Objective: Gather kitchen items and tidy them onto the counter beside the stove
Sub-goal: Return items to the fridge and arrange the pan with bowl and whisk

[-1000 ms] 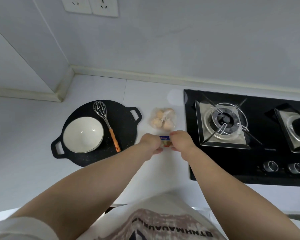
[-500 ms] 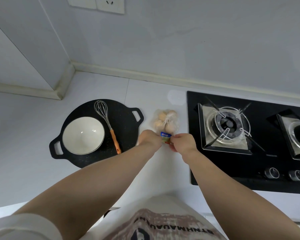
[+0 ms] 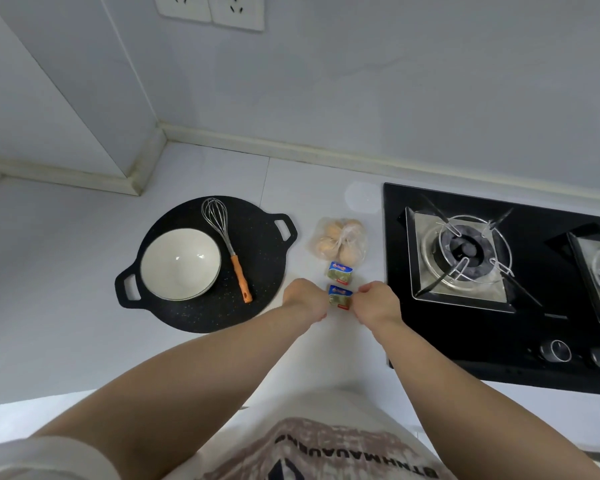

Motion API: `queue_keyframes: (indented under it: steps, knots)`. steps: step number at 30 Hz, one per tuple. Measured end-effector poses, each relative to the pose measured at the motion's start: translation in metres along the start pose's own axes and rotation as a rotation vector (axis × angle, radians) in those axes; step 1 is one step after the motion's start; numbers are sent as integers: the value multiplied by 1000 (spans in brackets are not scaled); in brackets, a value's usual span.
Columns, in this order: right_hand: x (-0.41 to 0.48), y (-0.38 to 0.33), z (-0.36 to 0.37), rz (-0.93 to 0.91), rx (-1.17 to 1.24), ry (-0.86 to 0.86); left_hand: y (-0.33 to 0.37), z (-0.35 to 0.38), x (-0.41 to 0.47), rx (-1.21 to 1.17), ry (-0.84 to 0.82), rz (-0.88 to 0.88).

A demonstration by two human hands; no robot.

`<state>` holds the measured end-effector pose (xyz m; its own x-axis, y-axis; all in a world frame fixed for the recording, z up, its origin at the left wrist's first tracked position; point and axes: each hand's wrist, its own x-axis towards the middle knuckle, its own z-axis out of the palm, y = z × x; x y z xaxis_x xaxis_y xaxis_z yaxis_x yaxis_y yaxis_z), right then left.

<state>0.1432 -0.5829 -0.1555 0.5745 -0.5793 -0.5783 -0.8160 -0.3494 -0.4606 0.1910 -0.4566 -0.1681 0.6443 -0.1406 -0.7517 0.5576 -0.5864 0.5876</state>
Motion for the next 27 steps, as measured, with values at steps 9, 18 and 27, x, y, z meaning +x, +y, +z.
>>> queue_keyframes:
  steps: [9,18,27]
  knots:
    - [-29,-45,31,-378,-188,-27,16,-115,-53,537,308,652]
    - [-61,-99,83,-635,-334,-176,-38,-214,-36,1064,337,146]
    - [-68,-111,106,-568,-446,-249,-52,-207,-32,973,379,183]
